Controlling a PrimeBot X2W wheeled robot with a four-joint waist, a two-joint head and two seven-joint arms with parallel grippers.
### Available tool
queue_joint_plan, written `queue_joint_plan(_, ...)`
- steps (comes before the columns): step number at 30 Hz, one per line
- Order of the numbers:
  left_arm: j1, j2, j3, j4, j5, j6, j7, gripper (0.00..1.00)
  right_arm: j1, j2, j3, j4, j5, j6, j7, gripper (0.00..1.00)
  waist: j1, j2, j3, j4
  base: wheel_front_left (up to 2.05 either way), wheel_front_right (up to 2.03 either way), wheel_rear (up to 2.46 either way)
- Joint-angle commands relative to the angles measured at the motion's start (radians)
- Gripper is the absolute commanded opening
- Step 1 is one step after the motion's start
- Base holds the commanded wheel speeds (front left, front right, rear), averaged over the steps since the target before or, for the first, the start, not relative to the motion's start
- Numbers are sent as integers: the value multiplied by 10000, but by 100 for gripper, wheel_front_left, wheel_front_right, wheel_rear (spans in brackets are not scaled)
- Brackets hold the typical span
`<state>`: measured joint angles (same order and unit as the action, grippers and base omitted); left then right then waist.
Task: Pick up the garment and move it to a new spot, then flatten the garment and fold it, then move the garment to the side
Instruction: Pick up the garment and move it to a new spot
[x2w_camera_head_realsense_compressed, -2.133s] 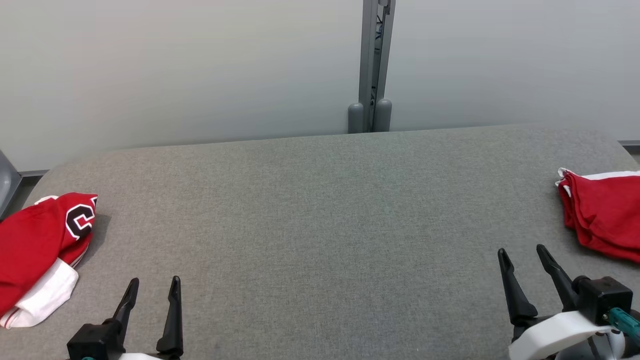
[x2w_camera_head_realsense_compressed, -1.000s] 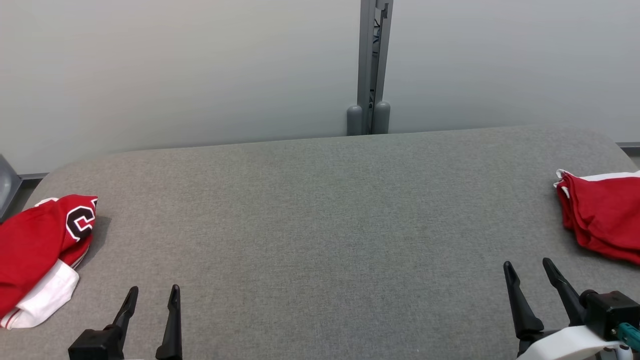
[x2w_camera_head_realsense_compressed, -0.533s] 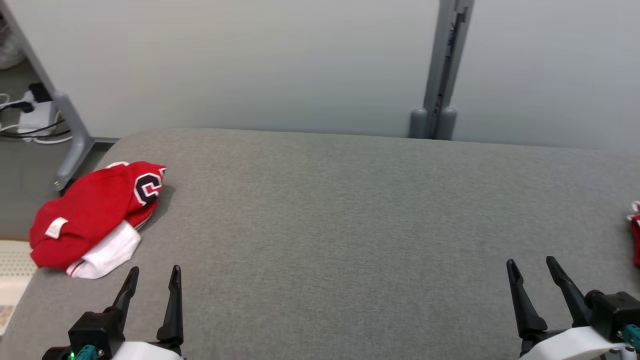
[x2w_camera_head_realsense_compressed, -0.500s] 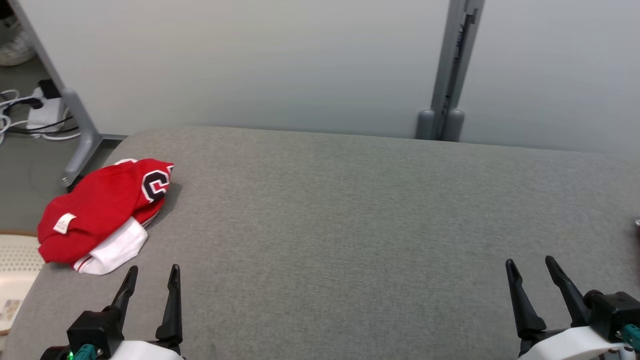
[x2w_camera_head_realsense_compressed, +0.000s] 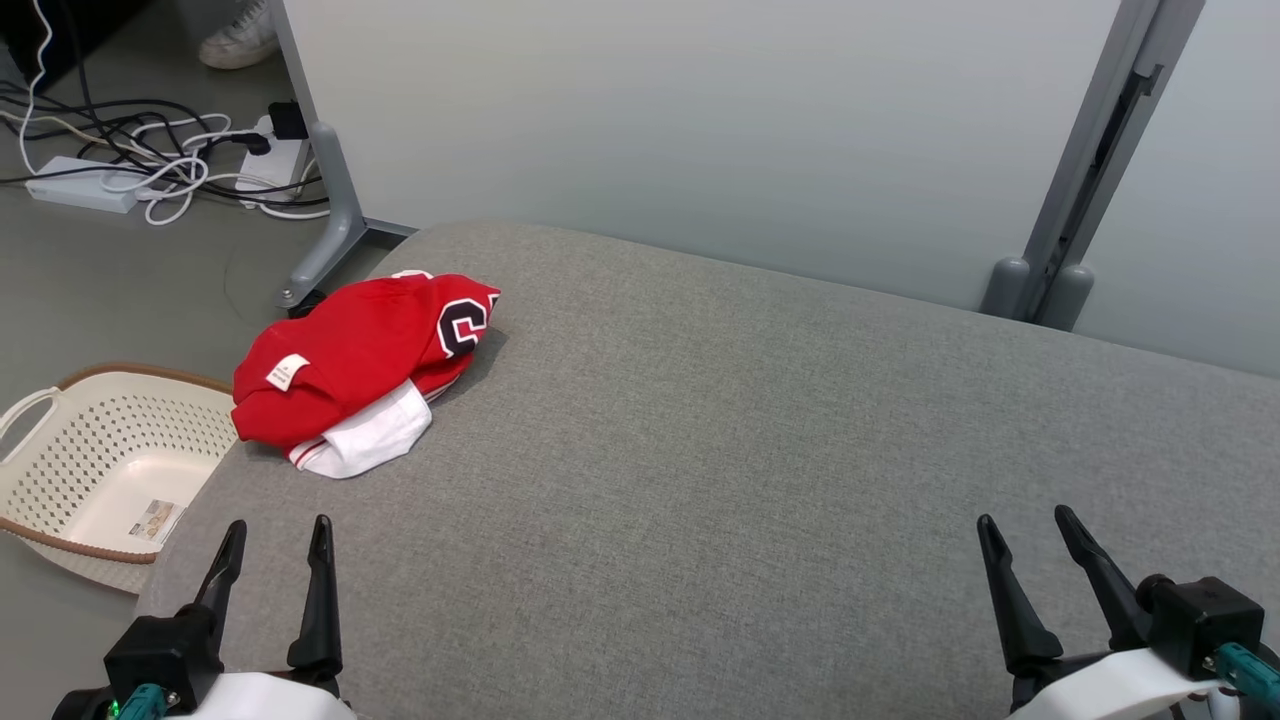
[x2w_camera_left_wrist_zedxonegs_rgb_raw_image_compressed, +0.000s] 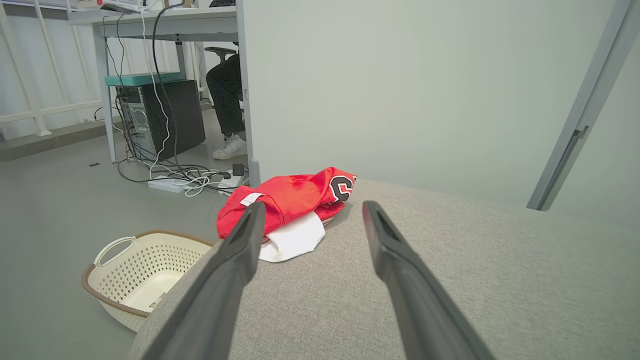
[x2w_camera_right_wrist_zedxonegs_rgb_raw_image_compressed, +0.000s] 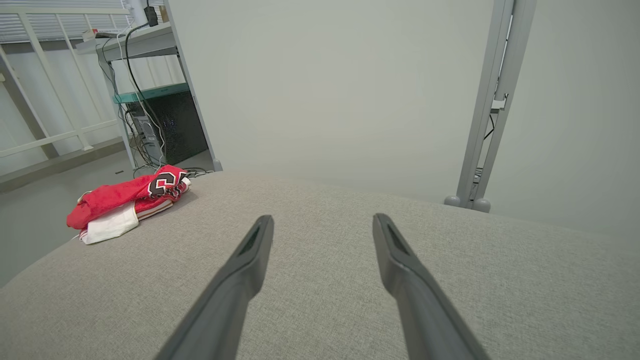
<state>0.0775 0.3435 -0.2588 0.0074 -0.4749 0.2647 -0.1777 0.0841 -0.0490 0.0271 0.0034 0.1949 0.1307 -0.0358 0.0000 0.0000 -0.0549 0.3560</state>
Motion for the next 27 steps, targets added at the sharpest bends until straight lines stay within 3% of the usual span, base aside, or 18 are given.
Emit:
queue_joint_plan(1,-97,68,47,-41,-19,23,-61,100,-63,-41,-13,0,78,0,-88,100,0,0,-30,58,0,0,0)
queue_joint_plan(19,-663,161,210,-334,-46,74,-236,100,-117,-40,-97,-188,-35,0,37,100,0,0,279,117,0,0,0)
queue_joint_plan(27,-2805,539,1034,-69,-255,-435,-604,100,-808,-71,-109,-991,-628,0,577,100,0,0,1944,-489,0,0,0)
